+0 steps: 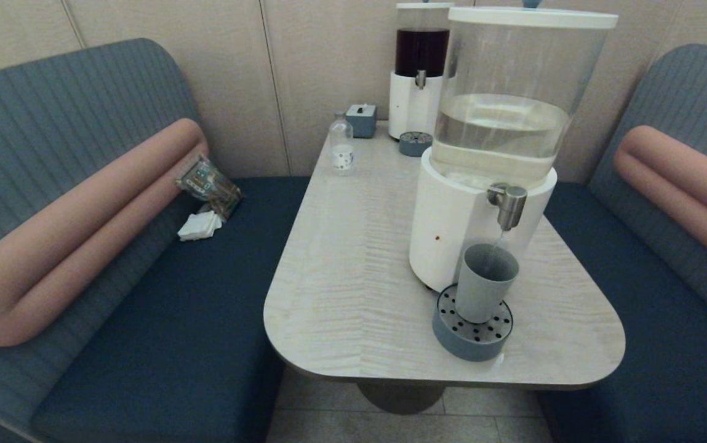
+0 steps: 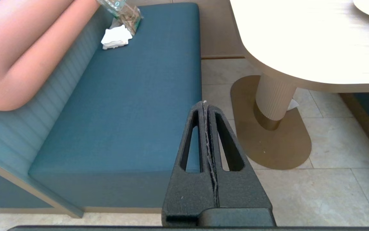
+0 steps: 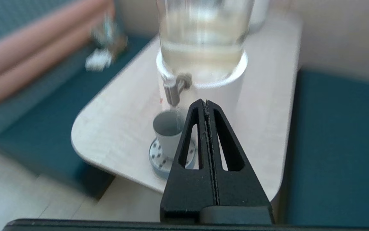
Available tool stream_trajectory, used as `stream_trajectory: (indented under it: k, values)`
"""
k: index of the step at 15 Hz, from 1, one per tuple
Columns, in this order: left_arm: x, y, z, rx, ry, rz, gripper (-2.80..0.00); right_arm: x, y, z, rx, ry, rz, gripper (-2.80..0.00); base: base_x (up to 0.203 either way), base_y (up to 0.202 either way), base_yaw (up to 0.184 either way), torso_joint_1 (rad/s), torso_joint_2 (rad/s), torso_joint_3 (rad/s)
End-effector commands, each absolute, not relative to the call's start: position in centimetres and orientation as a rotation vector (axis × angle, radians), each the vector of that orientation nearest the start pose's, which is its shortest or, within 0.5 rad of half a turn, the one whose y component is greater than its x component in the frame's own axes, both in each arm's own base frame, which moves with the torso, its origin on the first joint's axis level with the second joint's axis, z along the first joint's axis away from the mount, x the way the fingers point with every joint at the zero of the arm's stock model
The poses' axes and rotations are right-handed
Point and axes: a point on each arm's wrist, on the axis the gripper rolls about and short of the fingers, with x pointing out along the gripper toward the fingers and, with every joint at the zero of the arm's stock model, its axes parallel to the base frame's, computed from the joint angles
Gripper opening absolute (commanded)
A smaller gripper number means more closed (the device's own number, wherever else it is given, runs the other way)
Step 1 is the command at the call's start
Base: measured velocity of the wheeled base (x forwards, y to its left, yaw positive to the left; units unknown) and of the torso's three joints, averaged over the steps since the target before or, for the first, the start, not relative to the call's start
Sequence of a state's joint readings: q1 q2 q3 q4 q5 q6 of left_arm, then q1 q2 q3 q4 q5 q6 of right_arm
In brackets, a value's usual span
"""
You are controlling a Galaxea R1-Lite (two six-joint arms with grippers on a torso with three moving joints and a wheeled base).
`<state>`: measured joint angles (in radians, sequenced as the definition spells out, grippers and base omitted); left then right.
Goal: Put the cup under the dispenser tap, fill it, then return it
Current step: Turn off the faucet
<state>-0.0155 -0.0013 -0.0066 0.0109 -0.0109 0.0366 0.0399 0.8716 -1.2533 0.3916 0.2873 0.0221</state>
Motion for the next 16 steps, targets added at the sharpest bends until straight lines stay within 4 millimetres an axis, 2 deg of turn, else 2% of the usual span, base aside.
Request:
stream_trajectory:
  k: [1,3,5,7,10,16]
  values:
    - [-2.4,0.0,7.6,0.037,0.001,-0.026,-2.80,12.0,1.8,36.8,0.037,0.214,0.350,-2.80,0.000,0.000,0.000,0.000,0.00,0.000]
    - [-2.3,0.0,7.6,0.037,0.002,-0.026,-2.80,16.3,4.0,37.1,0.001,0.309,0.305,-2.80,0.000,0.000,0.000,0.000,0.00,0.000]
    - [-2.3,0.0,7.6,0.037,0.003,-0.026,-2.80,19.0,6.8,37.9,-0.043,0.326,0.294,-2.80,0.000,0.000,0.000,0.000,0.00,0.000]
    - [-2.3,0.0,7.6,0.037,0.003,-0.026,-2.80,21.5,8.4,38.0,-0.081,0.364,0.227,-2.80,0.000,0.000,0.000,0.000,0.00,0.000]
    - [-2.3,0.0,7.6,0.037,0.003,-0.026,-2.80,22.8,11.1,37.7,-0.170,0.428,0.179,-2.80,0.000,0.000,0.000,0.000,0.00,0.000]
    - [-2.3,0.0,7.6,0.037,0.003,-0.026,-2.80,23.7,15.0,36.0,-0.229,0.480,0.336,-2.80,0.000,0.000,0.000,0.000,0.00,0.000]
